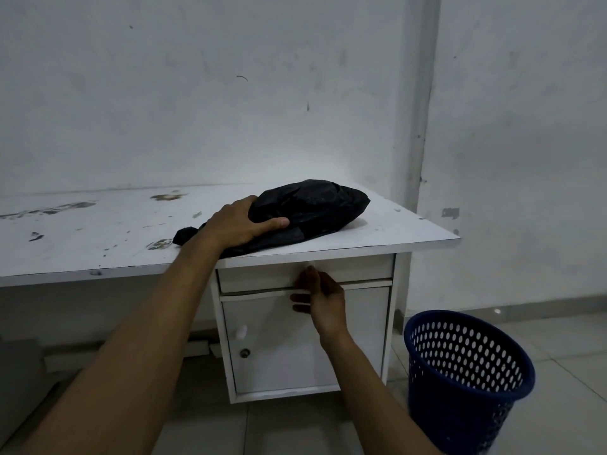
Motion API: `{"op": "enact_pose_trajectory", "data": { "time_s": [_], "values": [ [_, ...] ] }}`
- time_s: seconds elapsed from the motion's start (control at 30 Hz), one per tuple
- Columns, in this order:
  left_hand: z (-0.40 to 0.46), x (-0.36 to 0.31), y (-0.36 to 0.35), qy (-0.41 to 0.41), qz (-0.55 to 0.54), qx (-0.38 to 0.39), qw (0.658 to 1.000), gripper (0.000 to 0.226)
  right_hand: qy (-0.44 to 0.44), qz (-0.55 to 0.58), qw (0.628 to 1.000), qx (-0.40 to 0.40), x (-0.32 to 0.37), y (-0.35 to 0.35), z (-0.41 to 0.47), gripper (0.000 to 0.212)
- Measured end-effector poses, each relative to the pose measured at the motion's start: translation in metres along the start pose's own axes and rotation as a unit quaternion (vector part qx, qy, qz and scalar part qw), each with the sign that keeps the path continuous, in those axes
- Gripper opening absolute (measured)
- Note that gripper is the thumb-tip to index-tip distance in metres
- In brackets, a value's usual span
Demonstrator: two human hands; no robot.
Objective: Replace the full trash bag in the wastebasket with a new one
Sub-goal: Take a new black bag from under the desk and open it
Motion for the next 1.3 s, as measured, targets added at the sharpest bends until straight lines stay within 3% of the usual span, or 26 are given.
{"op": "enact_pose_trajectory", "data": {
  "time_s": [0.1,0.2,0.33,0.43,0.5,0.6,0.67,0.73,0.83,1.0,1.07,1.13,1.2,1.3],
  "values": [
    [0.001,0.002,0.000,-0.013,-0.002,-0.011,1.000,0.086,0.035,-0.010,0.999,-0.009,0.005,0.008,-0.027,0.040],
    [0.002,0.001,0.001,-0.025,-0.004,-0.029,0.999,0.071,0.148,-0.045,0.988,-0.024,0.027,0.018,-0.065,0.040],
    [-0.001,-0.004,0.001,-0.046,-0.003,-0.037,0.998,0.061,0.371,-0.164,0.906,-0.123,0.102,0.034,-0.083,0.032],
    [-0.006,-0.009,0.001,-0.062,-0.029,-0.039,0.997,0.066,0.420,-0.280,0.843,-0.189,0.157,0.041,-0.055,0.028],
    [-0.009,-0.012,0.001,-0.067,-0.060,-0.045,0.995,0.066,0.361,-0.376,0.835,-0.175,0.177,0.044,-0.020,0.041],
    [-0.012,-0.016,0.002,-0.035,-0.079,-0.061,0.994,0.059,0.194,-0.486,0.849,-0.075,0.174,0.046,0.024,0.074],
    [-0.011,-0.019,0.002,-0.012,-0.038,-0.041,0.998,0.060,0.112,-0.551,0.827,-0.016,0.161,0.043,0.036,0.086],
    [-0.013,-0.018,0.000,0.001,0.010,-0.011,1.000,0.059,0.083,-0.613,0.785,0.008,0.152,0.039,0.035,0.089],
    [-0.015,-0.020,0.001,0.053,0.037,0.020,0.998,0.054,0.057,-0.643,0.764,0.020,0.154,0.038,0.032,0.089],
    [-0.033,-0.038,0.009,0.178,0.042,0.060,0.981,0.060,0.000,-0.618,0.779,0.108,0.164,0.043,0.022,0.083],
    [-0.046,-0.041,0.018,0.217,0.125,0.063,0.966,0.058,-0.010,-0.613,0.779,0.135,0.175,0.049,0.017,0.077],
    [-0.059,-0.049,0.027,0.248,0.173,0.094,0.948,0.055,0.000,-0.629,0.769,0.112,0.196,0.055,0.008,0.078],
    [-0.062,-0.060,0.034,0.273,0.115,0.097,0.950,0.049,-0.034,-0.602,0.796,0.062,0.217,0.057,-0.006,0.079],
    [-0.060,-0.093,0.044,0.292,-0.112,0.041,0.949,0.041,-0.169,-0.424,0.889,0.041,0.243,0.051,-0.022,0.080]
  ]
}}
Point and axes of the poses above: each hand's wrist, its own z-axis towards the middle knuckle, its own y-axis out of the back of the hand, x = y × z, the point moved 4 cm from there along z, towards the middle knuckle, and after that the axes turned 15 degrees about -z, right-handed, at the moved point
